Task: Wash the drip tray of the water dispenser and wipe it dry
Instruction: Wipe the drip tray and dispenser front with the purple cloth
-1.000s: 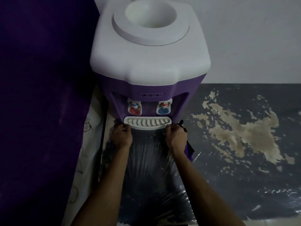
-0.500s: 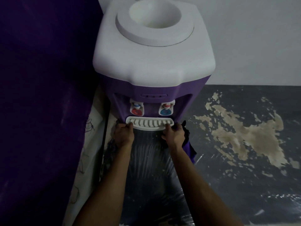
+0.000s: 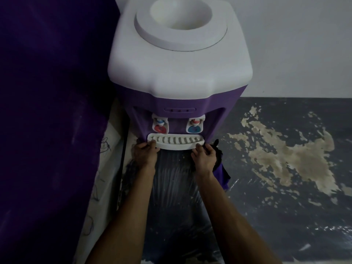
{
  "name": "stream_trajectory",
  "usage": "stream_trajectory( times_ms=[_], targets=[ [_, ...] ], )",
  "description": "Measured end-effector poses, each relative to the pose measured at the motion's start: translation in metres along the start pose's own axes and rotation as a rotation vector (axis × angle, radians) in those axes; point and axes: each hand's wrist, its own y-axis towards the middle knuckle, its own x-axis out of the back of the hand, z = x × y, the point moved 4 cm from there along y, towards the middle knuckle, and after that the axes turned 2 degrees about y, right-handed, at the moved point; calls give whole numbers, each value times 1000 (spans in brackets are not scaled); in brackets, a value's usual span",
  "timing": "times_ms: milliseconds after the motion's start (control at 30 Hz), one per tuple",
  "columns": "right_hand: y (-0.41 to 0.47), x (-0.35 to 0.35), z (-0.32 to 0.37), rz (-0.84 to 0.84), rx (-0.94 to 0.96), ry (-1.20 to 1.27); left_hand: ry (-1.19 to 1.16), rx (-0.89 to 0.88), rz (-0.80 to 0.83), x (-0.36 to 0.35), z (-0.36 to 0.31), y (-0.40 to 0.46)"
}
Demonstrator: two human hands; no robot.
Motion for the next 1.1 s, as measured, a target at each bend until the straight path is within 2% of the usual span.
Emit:
stream_trajectory(
  times_ms=[133,367,600,733,800,867,933,1000,1100],
  targets=[
    [-1,-1,3,-20,25,0,-112,98,60,-3,1,2],
    [2,-1,4,-59,57,-31,-195,131,95,-5,1,-1],
    [-1,2,11,-63,114,-182,-212,118,43,-5,3,-5],
    [-11,12,20,29,240,-403,-205,88,27,-4,5,-7],
    [-17,21,29,21,470,-682,-196,90,39,-4,7,-8],
    [-20,33,36,-113,713,-1042,-186,96,44,-3,8,-9],
    [-18,46,37,-204,707,-1250,-178,108,51,-4,10,-9],
    [-13,52,28,-134,610,-1431,-184,142,89,-7,12,-11],
    [-13,52,16,-36,632,-1590,-178,176,154,-11,12,-13]
  ],
)
